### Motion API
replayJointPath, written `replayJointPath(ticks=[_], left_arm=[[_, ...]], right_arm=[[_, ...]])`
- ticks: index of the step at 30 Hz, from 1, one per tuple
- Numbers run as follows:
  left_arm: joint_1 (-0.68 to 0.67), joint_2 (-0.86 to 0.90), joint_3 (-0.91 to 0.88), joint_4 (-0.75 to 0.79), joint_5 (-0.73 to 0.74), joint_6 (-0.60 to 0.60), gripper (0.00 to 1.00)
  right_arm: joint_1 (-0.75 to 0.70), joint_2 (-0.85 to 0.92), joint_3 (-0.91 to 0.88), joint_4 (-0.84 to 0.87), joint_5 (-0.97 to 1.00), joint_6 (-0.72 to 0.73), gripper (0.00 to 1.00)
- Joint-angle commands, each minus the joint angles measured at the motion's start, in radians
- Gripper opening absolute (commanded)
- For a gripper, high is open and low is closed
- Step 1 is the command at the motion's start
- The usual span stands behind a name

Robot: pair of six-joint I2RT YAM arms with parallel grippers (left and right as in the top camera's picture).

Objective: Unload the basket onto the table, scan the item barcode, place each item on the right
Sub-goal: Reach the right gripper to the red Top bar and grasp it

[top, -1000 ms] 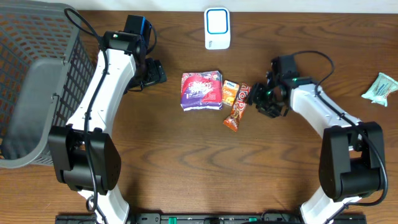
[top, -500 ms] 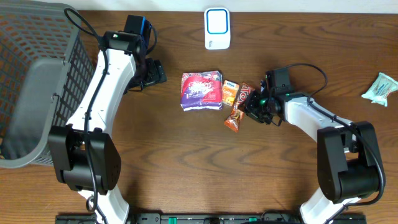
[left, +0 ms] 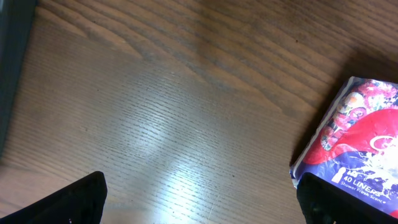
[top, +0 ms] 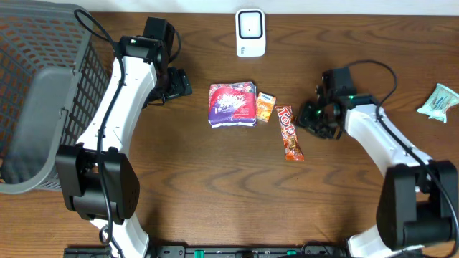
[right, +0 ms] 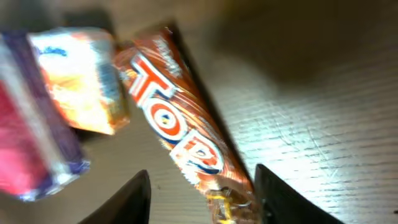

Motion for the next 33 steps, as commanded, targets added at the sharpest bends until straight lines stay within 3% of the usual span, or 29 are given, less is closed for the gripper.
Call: replayJointPath(ticks=[1, 3, 5, 16, 19, 26, 31, 33], left_arm=[[0.005, -0.011, -0.002, -0.005, -0.013, 0.006, 0.98], [0.005, -0.011, -0.002, -0.005, -0.013, 0.006, 0.98], [0.005, -0.011, -0.002, -0.005, -0.013, 0.006, 0.98], [0.005, -0.011, -0.002, -0.005, -0.013, 0.006, 0.98], [0.005, -0.011, -0.002, -0.005, -0.013, 0.006, 0.98], [0.005, -0.011, -0.002, -0.005, -0.013, 0.006, 0.98], [0.005, -0.011, -0.002, -0.005, -0.013, 0.006, 0.98], [0.005, -0.011, -0.002, -0.006, -0.013, 0.006, 0.98]], right_arm=[[0.0, -0.008, 0.008, -0.009, 0.027, -0.029, 0.48], [0.004, -0.008, 0.004, -0.012, 0.027, -0.02, 0.36], [0.017, -0.008, 0.0, -0.008, 0.027, -0.018, 0.36], [0.082, 0.087, -0.003, 0.06, 0.128, -0.031, 0.63], [0.076, 0.141, -0.003, 0.087, 0.127, -0.031, 0.64], [0.037, 0.244, -0.003, 0.106, 0.001, -0.049, 0.47], [0.036, 0.261, -0.003, 0.098, -0.027, -0.07, 0.19], [0.036, 0.257, -0.003, 0.098, -0.063, -0.078, 0.18]])
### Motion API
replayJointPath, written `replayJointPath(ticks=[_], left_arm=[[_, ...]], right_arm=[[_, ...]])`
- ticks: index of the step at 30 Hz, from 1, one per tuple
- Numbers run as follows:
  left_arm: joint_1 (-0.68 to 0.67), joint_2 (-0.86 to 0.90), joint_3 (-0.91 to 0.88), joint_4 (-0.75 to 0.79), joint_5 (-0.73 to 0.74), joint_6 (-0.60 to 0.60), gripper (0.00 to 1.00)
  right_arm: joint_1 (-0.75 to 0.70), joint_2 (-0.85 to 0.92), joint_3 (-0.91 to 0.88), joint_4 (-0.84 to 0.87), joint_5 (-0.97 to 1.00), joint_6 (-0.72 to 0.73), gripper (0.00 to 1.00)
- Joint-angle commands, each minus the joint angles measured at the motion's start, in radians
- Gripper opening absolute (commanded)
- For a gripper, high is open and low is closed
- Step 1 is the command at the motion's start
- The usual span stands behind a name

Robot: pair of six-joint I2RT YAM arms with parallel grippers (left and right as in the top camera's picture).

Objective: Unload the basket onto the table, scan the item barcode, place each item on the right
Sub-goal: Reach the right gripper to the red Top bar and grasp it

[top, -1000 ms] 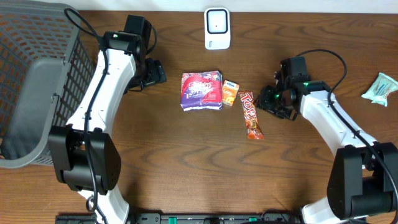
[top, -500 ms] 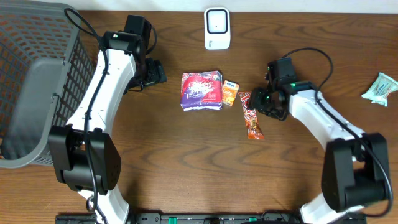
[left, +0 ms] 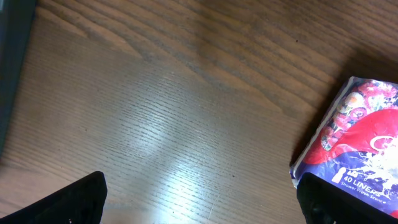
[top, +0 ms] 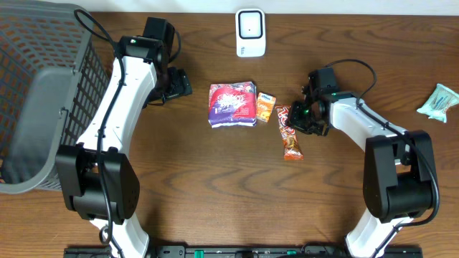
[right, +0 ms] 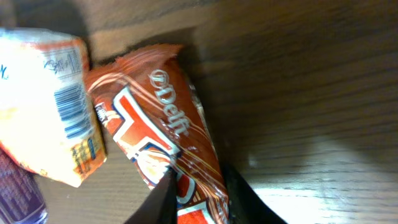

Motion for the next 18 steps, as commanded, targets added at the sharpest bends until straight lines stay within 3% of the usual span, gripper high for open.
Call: replayJointPath(ticks=[1, 2, 5, 7, 11, 16, 18], left_arm=[[0.005, -0.011, -0.002, -0.005, -0.013, 0.006, 0.98], [0.005, -0.011, -0.002, -0.005, -0.013, 0.006, 0.98], [0.005, -0.011, -0.002, -0.005, -0.013, 0.006, 0.98], [0.005, -0.011, -0.002, -0.005, -0.013, 0.006, 0.98], [0.005, -0.011, -0.002, -0.005, -0.013, 0.006, 0.98], [0.005, -0.011, -0.002, -0.005, -0.013, 0.006, 0.98], [0.005, -0.011, -0.002, -0.005, -0.013, 0.006, 0.98]], right_arm=[[0.002, 0.055, -0.029, -0.018, -0.065, -0.037, 0.2], [0.002, 0.054, -0.027, -0.018, -0.098, -0.05, 0.23], [0.002, 0.052, -0.027, -0.026, -0.122, -0.066, 0.45], [0.001, 0.052, -0.027, -0.041, -0.106, -0.066, 0.51], [0.006, 0.053, -0.029, -0.062, -0.066, -0.037, 0.41], [0.039, 0.061, -0.038, -0.082, 0.052, 0.014, 0.36], [0.052, 0.066, -0.041, -0.095, 0.094, 0.036, 0.27]])
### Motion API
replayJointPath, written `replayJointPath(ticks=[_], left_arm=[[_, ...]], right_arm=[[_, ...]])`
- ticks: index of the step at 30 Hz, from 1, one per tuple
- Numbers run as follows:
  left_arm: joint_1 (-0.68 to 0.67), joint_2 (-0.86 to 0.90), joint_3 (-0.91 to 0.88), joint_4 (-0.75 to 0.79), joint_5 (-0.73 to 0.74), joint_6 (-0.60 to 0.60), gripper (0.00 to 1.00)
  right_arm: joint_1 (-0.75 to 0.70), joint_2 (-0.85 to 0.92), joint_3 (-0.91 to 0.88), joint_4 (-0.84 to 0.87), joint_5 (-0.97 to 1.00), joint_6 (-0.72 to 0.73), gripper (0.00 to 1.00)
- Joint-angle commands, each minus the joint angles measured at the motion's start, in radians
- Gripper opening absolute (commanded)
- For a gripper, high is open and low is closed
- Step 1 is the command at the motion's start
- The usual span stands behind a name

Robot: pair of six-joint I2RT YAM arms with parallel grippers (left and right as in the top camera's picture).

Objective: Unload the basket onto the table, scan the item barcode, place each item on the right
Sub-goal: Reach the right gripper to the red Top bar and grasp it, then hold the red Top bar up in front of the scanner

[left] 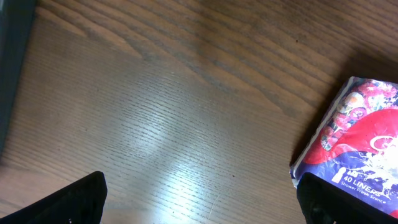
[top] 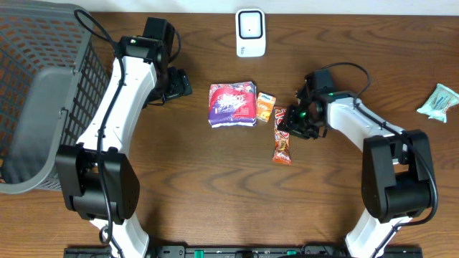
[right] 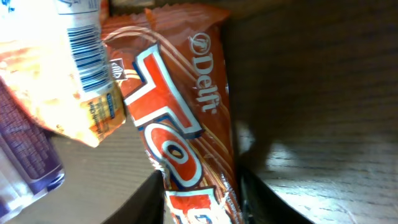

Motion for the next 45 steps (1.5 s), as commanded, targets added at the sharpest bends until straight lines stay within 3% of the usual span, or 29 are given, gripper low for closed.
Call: replayJointPath(ticks=[1, 3, 13, 16, 22, 37, 40, 45], left_arm=[[0.005, -0.011, -0.002, -0.005, -0.013, 0.006, 0.98], [0.005, -0.011, -0.002, -0.005, -0.013, 0.006, 0.98], [0.005, -0.011, -0.002, -0.005, -0.013, 0.006, 0.98], [0.005, -0.011, -0.002, -0.005, -0.013, 0.006, 0.98], [0.005, -0.011, -0.003, -0.002, -0.013, 0.006, 0.98], [0.005, -0.011, -0.003, -0.002, -0.013, 0.006, 0.98], [0.005, -0.011, -0.003, -0.002, -0.013, 0.006, 0.98], [0.005, -0.011, -0.003, -0.002, -0.013, 0.006, 0.98]], right_arm=[[0.031, 0.062, -0.051, -0.028, 0.146, 0.046, 0.18], [0.036, 0.062, -0.051, -0.027, 0.133, 0.046, 0.01], [-0.007, -0.006, 0.051, -0.032, -0.09, 0.047, 0.01], [-0.042, -0.053, 0.132, -0.011, -0.119, 0.122, 0.01], [-0.057, -0.085, 0.259, 0.171, -0.066, 0.154, 0.01], [0.08, 0.021, 0.27, 0.896, 0.3, 0.514, 0.01], [0.097, 0.097, 0.303, 0.954, 0.33, 0.57, 0.01], [0.097, 0.248, 0.491, 0.9, 0.27, 0.57, 0.01]])
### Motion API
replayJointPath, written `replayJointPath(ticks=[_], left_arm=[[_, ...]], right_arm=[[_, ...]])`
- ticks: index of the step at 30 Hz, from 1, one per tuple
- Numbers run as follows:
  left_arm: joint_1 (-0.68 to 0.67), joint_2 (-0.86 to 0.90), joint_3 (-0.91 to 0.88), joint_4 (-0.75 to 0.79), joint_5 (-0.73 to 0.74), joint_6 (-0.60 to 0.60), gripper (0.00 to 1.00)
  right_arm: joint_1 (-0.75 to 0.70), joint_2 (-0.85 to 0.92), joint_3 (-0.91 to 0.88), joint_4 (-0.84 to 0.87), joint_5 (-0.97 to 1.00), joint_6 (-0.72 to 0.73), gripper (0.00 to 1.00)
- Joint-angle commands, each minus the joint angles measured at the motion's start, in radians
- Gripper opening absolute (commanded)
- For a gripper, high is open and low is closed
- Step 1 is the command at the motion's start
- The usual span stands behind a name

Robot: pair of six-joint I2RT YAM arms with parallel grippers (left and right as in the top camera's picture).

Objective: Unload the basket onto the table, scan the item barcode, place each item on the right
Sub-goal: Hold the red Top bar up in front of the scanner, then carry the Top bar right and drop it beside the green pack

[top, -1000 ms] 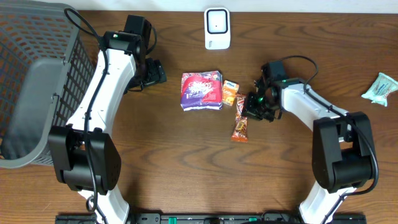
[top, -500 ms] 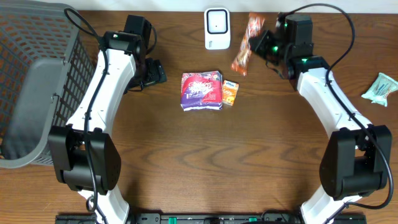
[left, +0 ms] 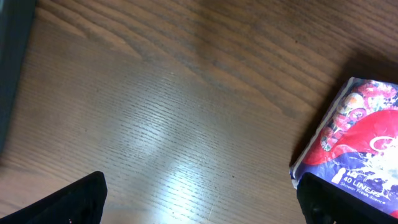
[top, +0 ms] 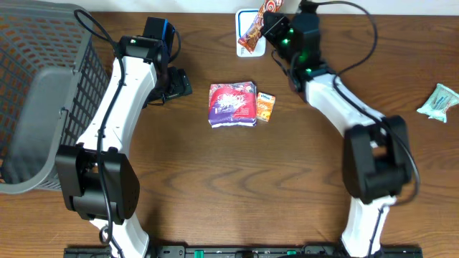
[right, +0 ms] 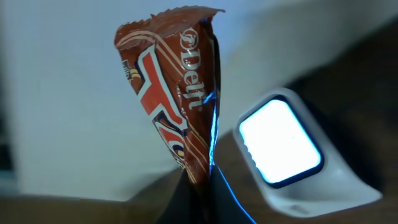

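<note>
My right gripper [top: 271, 27] is shut on the brown-orange Top chocolate bar [top: 252, 31], holding it up over the white barcode scanner [top: 249, 44] at the table's far edge. In the right wrist view the bar [right: 171, 106] stands upright between the fingers [right: 186, 202], with the scanner's lit window [right: 280, 142] just to its right. My left gripper [top: 176, 84] stands open over bare wood left of the purple-and-red liner pack [top: 232, 104]; its fingertips [left: 74, 199] show at the bottom corners, the pack [left: 354, 143] at the right edge.
A small orange-and-blue packet [top: 265, 106] lies right of the liner pack. A dark wire basket [top: 43, 93] fills the far left. A pale green packet [top: 439, 100] lies at the right edge.
My right gripper has gone from the table beside the orange packet to the far edge, and it now holds the chocolate bar raised over the scanner. The left arm has not moved.
My right gripper stood open beside the chocolate bar on the table. It then had its fingers on the bar's upper end, and the bar's lower end had swung left. Now the bar is held up at the scanner. The left arm stayed put.
</note>
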Motion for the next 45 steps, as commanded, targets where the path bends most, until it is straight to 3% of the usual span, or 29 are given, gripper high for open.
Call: replayJointPath(ticks=[1, 7, 14, 18, 24, 31, 38, 39, 40, 41, 42, 45], left_arm=[[0.004, -0.011, -0.002, -0.004, -0.013, 0.006, 0.98], [0.004, -0.011, -0.002, -0.004, -0.013, 0.006, 0.98], [0.004, -0.011, -0.002, -0.004, -0.013, 0.006, 0.98], [0.004, -0.011, -0.002, -0.004, -0.013, 0.006, 0.98], [0.004, -0.011, -0.002, -0.004, -0.013, 0.006, 0.98], [0.004, -0.011, -0.002, -0.004, -0.013, 0.006, 0.98], [0.004, -0.011, -0.002, -0.004, -0.013, 0.006, 0.98], [0.004, -0.011, -0.002, -0.004, -0.013, 0.006, 0.98], [0.004, -0.011, -0.002, -0.004, -0.013, 0.006, 0.98], [0.004, -0.011, -0.002, -0.004, -0.013, 0.006, 0.98], [0.004, -0.011, -0.002, -0.004, -0.013, 0.006, 0.98], [0.004, -0.011, -0.002, -0.004, -0.013, 0.006, 0.98]], right_arm=[[-0.003, 0.11, 0.178, -0.056, -0.029, 0.037, 0.01], [-0.002, 0.237, 0.448, -0.273, -0.067, -0.057, 0.01], [-0.023, 0.238, 0.486, -0.318, -0.092, -0.068, 0.01], [-0.073, 0.198, 0.488, -0.365, -0.116, -0.192, 0.01], [-0.232, 0.087, 0.489, -0.626, -0.102, -0.291, 0.01], [-0.473, 0.024, 0.489, -0.969, -0.041, -0.528, 0.01], [-0.655, 0.041, 0.488, -1.175, 0.137, -0.584, 0.02], [-0.674, 0.043, 0.488, -1.193, 0.172, -0.584, 0.13], [-0.69, 0.048, 0.488, -1.212, 0.2, -0.584, 0.36], [-0.708, 0.052, 0.488, -1.234, 0.215, -0.584, 0.77], [-0.721, 0.055, 0.488, -1.25, 0.217, -0.584, 0.99], [-0.751, 0.063, 0.487, -1.289, 0.205, -0.584, 0.99]])
